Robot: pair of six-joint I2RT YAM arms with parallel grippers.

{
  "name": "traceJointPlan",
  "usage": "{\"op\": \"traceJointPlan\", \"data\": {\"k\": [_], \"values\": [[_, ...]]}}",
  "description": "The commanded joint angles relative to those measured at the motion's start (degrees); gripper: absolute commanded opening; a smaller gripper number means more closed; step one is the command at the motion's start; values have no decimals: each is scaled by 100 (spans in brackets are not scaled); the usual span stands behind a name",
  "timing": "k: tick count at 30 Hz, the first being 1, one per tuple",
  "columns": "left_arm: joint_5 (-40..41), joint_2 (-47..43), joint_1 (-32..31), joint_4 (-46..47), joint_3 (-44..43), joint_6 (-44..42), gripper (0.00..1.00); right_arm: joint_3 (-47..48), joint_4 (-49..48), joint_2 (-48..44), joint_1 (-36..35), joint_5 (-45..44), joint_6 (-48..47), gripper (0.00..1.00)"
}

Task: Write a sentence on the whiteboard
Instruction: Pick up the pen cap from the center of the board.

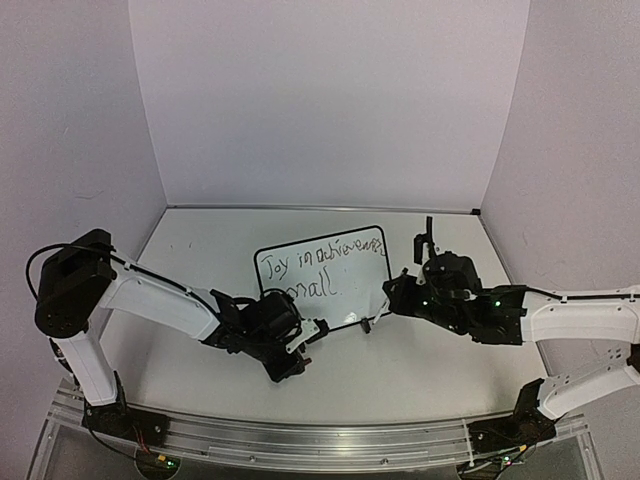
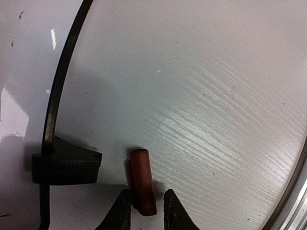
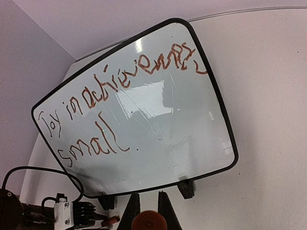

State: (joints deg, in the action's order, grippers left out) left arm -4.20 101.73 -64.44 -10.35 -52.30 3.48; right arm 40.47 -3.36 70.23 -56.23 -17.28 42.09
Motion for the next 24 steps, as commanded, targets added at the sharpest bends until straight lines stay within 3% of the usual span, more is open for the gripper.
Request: {"op": "traceJointPlan", "data": {"k": [1,11,18,24], "values": [[-229,-33,-54,-101,136,-21,17,123,-34,64,13,-97,30,0],[-136,-512,-196,635,706,780,1,219,-51,108,15,378,294,0],[205,-1339,-201,1743,1269,1746,0,217,-246,54,11,843,582,0],[224,-1987,-200,3242,1849,2700,0,257,-728,240,16,1297,933,0]]}}
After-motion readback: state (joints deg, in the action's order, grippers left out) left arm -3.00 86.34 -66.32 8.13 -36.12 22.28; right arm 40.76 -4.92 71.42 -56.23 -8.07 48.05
